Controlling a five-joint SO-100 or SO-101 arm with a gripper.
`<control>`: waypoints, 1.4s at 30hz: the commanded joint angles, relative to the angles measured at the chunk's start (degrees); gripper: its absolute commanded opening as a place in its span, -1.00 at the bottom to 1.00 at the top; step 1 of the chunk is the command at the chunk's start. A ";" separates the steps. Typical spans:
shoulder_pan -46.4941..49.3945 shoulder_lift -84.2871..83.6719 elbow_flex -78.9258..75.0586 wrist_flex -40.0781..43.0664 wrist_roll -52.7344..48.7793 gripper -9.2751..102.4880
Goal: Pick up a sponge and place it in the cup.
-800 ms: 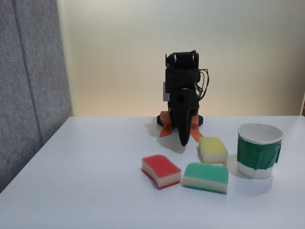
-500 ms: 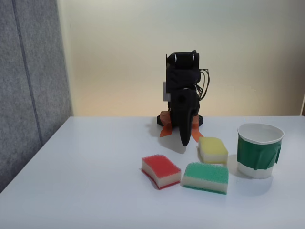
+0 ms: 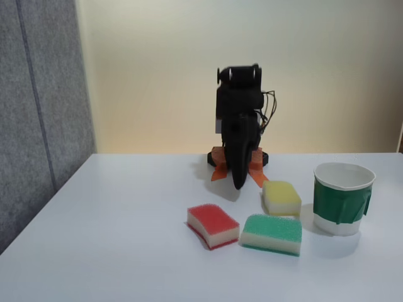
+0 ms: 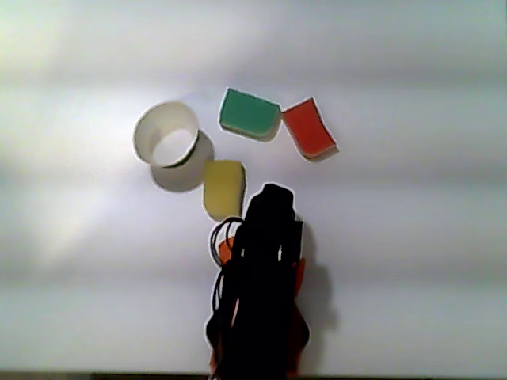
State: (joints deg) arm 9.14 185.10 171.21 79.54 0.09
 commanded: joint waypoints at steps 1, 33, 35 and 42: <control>0.88 -6.15 -6.33 0.70 -0.18 -0.83; 10.81 -88.24 -86.22 3.52 -38.85 -0.83; 10.90 -88.33 -84.02 3.60 -37.88 -0.83; 10.90 -87.10 -74.79 3.52 -36.12 -0.83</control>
State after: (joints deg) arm 18.54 95.19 94.31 82.79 -36.04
